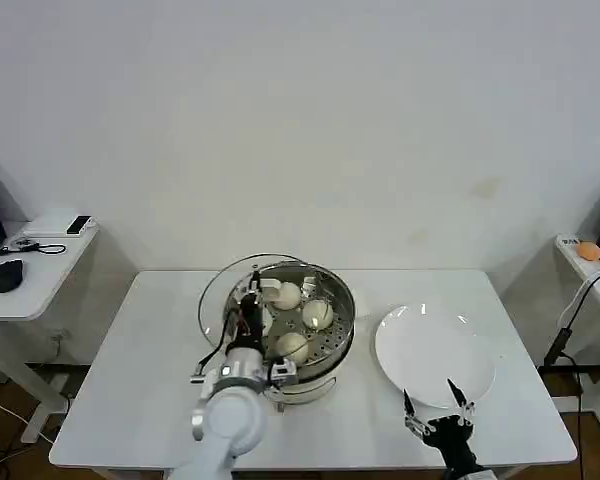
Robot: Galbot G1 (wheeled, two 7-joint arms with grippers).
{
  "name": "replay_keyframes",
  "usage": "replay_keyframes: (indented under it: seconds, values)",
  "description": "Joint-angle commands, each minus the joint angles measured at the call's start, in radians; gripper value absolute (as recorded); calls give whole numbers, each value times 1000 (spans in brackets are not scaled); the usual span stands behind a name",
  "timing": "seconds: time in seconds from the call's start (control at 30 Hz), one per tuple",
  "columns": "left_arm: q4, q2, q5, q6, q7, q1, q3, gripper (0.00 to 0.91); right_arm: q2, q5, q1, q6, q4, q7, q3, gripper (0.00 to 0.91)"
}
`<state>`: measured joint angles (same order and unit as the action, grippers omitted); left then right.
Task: Take steamed baozi put them in steamer then cover it.
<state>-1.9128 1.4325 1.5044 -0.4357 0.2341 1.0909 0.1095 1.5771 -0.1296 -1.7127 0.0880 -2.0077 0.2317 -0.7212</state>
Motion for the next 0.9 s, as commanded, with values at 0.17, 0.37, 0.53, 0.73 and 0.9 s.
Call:
replay_keyframes:
  seconds: [0.17, 0.37, 0.53, 0.73, 0.9]
  values:
    - [35, 68, 71, -4, 16, -16, -83, 0, 2, -10, 7, -1, 13, 1, 12, 907]
    - [46, 75, 86, -2, 19, -11, -93, 0, 2, -13, 8, -1, 18, 2, 16, 907]
    - [56, 77, 94, 0, 18, -12, -96, 0, 2, -14, 7, -2, 19, 2, 19, 907]
    - [62, 75, 96, 3, 18, -10, -88, 0, 1, -14, 3, -1, 18, 3, 21, 907]
    - [60, 75, 101, 4, 21, -5, -88, 0, 2, -16, 3, -2, 17, 3, 26, 907]
